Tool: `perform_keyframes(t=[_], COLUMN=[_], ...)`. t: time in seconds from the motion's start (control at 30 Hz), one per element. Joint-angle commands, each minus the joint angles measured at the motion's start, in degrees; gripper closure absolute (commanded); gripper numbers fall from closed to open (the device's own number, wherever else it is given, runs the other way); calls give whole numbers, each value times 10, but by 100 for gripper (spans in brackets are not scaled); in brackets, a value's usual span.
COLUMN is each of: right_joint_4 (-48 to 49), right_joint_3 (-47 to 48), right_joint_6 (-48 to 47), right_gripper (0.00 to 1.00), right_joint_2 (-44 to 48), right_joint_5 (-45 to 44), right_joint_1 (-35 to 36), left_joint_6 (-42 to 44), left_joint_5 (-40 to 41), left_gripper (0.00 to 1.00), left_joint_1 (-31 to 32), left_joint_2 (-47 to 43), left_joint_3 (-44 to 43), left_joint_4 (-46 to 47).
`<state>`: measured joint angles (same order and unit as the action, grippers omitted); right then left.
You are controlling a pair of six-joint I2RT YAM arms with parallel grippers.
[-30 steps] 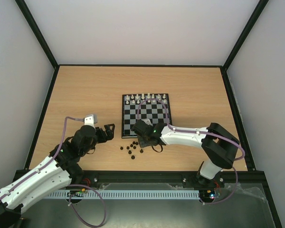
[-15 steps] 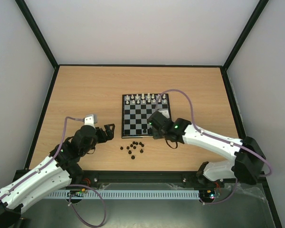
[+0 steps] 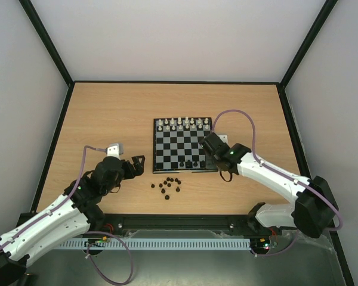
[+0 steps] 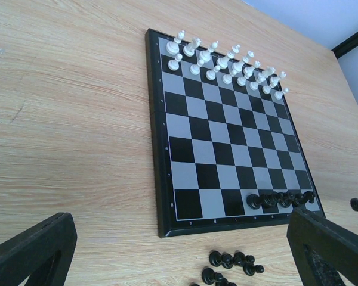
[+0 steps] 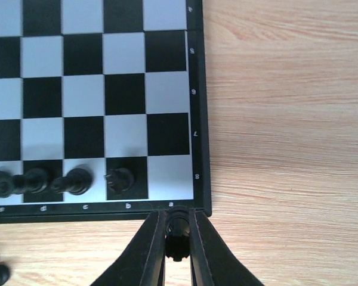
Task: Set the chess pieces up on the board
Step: Place the chess piece on the chessboard.
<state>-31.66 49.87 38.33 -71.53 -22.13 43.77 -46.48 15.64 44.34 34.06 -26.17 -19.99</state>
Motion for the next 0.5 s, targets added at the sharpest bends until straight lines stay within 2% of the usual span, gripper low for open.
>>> perform_keyframes(t=[0.0, 0.47], right_joint_4=[12, 56], right_joint_3=[-20, -15], right_joint_6=[-17, -42], right_gripper=[88, 88], right_joint_2=[-27, -95], right_joint_5=[20, 38], right_joint_1=[-23, -31], left_joint_6=[8, 11], left_joint_5=[3, 4], left_gripper=[1, 0], left_joint_1=[0, 0], left_joint_2=[1, 9], left_joint_3=[0, 2], left_joint_4=[10, 18])
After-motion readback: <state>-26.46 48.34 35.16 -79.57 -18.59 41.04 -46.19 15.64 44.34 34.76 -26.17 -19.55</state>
